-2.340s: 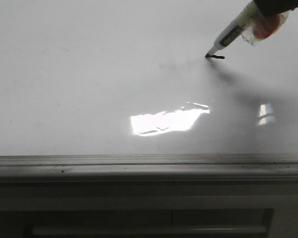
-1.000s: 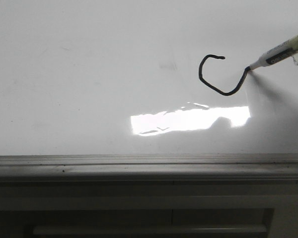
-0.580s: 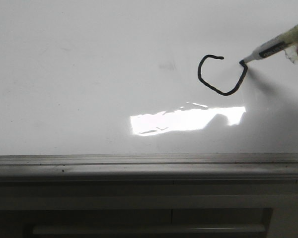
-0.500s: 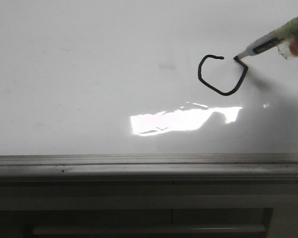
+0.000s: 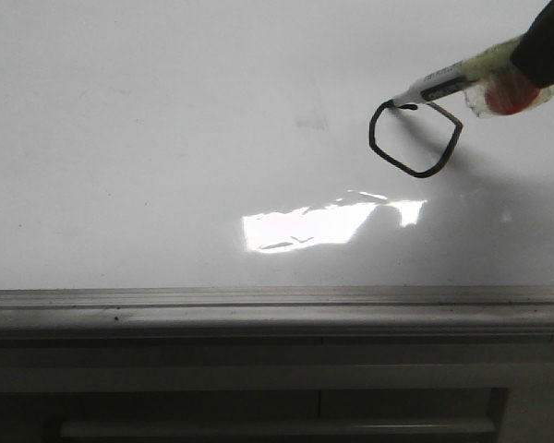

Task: Write number 0 on whiteboard

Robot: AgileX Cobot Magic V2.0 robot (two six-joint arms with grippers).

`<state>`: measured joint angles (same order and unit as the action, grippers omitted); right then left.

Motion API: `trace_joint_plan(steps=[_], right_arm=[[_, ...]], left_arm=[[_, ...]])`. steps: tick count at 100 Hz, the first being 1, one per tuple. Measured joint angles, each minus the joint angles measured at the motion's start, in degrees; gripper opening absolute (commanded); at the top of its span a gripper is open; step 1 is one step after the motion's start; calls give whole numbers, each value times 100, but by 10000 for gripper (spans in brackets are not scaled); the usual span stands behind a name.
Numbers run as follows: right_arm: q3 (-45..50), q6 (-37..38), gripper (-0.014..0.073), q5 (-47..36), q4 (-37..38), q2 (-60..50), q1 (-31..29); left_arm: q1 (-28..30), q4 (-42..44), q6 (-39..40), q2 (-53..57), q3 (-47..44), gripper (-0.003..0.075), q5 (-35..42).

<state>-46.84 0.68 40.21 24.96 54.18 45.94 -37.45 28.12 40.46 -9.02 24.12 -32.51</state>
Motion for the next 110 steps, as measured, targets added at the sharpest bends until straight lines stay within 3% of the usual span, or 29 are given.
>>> trace_joint_plan(steps=[16,25,32,42,47,59,78,93,110], right_arm=[[-737,0,-47,162,-165,-365,91],[-1163,0,-47,151,-355,-620,251],[-1306,12,-47,151,-516,-734,402],[-1305,12,-47,214,-765,-664,717],[-1282,1,-47,239,-872,-541,963],[-1244,-19,-47,269,-1027,-87,1591],[-1227,-25,-47,226,-1085,603,2491],[-1227,-25,-47,-67,-1085,822,2947],[-1227,-25,-47,-297,-1096,858,3147]], left_arm=[[0,-31,4,0,0,-19,96],[0,-411,-519,-29,49,9,349],[-11,-1154,-1559,-221,242,112,375],[-119,-2459,-3329,-820,710,316,29],[-165,-2952,-4089,-1210,1033,360,-284],[-302,-3773,-5671,-2120,1742,350,-1046],[-534,-4646,-7400,-3080,2543,350,-1890],[-795,-4963,-7920,-3625,2829,349,-2532],[-1143,-5001,-8020,-3972,2910,349,-2683]])
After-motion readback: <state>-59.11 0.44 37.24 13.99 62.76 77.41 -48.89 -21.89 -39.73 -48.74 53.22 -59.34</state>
